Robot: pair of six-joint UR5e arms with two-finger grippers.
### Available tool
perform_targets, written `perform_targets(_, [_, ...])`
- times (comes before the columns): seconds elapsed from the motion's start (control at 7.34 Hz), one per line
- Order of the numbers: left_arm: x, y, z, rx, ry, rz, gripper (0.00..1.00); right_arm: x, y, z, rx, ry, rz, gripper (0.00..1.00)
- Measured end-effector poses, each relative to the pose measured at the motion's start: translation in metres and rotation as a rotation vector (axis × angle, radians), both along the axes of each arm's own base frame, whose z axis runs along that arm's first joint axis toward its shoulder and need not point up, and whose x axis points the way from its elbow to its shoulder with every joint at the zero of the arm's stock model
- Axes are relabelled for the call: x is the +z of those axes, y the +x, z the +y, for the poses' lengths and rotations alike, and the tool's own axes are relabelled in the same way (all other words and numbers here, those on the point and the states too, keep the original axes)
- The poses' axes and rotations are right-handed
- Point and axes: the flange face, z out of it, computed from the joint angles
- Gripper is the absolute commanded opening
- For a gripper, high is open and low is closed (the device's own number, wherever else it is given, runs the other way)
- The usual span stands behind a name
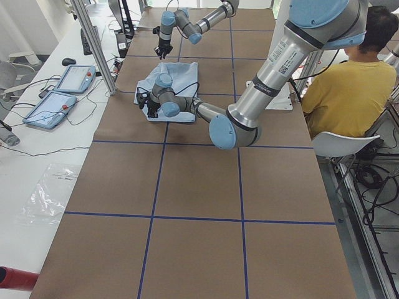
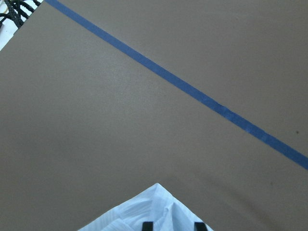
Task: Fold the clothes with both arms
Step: 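Release the hem with both grippers and raise them, then grasp the folded shirt's corner nearest the right gripper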
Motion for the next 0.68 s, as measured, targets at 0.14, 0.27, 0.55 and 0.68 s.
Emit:
perform_targets(0.14, [-0.002, -0.008, -0.005, -0.006, 0.013, 0.009, 0.55, -0.007, 0.002, 0.002, 0.002, 0.01, -0.013, 1.0])
perform_targets(0.27, [-0.004, -0.017, -0.009, -0.009, 0.03, 0.016, 0.55, -0.016, 0.006, 0.011, 0.0, 0.029, -0.037, 1.0])
perform_targets(0.55, [-0.005, -0.025, -0.013, -0.013, 0.042, 0.021, 0.55, -0.002, 0.017, 0.082, -0.04, 0.048, -0.082, 1.0])
perform_targets(0.68, [-0.005, -0.026, -0.012, -0.013, 0.043, 0.021, 0.56, 0.011, 0.019, 0.127, -0.07, 0.039, -0.1, 1.0])
